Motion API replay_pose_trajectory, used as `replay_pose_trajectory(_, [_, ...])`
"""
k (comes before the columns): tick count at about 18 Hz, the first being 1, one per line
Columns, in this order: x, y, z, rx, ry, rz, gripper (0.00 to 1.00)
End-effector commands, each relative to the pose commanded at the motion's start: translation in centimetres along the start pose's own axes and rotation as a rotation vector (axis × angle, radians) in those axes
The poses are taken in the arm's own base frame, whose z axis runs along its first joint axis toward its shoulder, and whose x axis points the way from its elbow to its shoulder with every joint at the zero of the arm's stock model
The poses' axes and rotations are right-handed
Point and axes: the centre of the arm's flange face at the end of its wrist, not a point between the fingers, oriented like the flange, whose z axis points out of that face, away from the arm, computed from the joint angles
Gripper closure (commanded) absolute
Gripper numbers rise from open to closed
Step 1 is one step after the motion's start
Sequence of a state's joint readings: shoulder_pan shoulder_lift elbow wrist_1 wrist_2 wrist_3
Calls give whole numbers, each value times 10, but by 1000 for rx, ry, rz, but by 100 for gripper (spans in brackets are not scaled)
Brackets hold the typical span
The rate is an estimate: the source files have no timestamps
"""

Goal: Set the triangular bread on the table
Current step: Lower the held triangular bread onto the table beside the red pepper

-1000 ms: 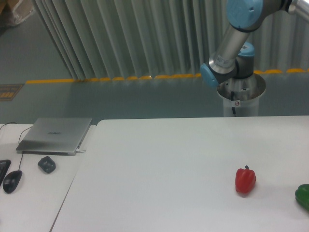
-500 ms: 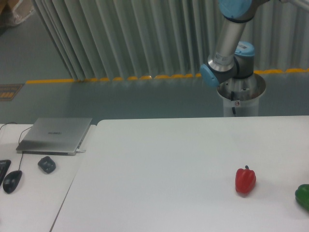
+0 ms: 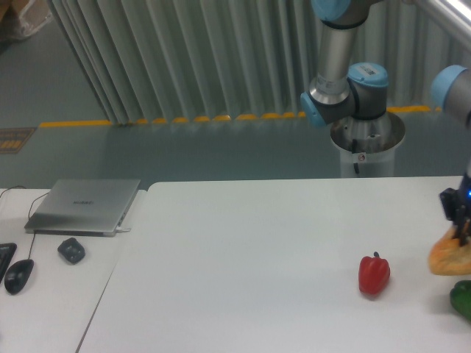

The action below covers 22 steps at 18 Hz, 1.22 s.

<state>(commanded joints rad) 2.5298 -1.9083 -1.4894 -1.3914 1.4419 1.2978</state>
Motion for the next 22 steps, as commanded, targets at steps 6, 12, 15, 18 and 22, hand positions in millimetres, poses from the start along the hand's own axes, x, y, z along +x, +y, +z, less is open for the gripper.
replay_pose_trajectory(6, [17, -12, 20, -65, 25, 56, 79])
replay_pose_trajectory(12, [16, 8, 34, -142, 62, 332, 78])
replay_pose_trajectory(15, [13, 16, 37, -149, 66, 386, 73])
replay_pose_trajectory(18, [12, 16, 38, -152, 62, 380, 59])
replay_pose_trajectory(22, [8, 14, 33, -153, 48, 367, 0])
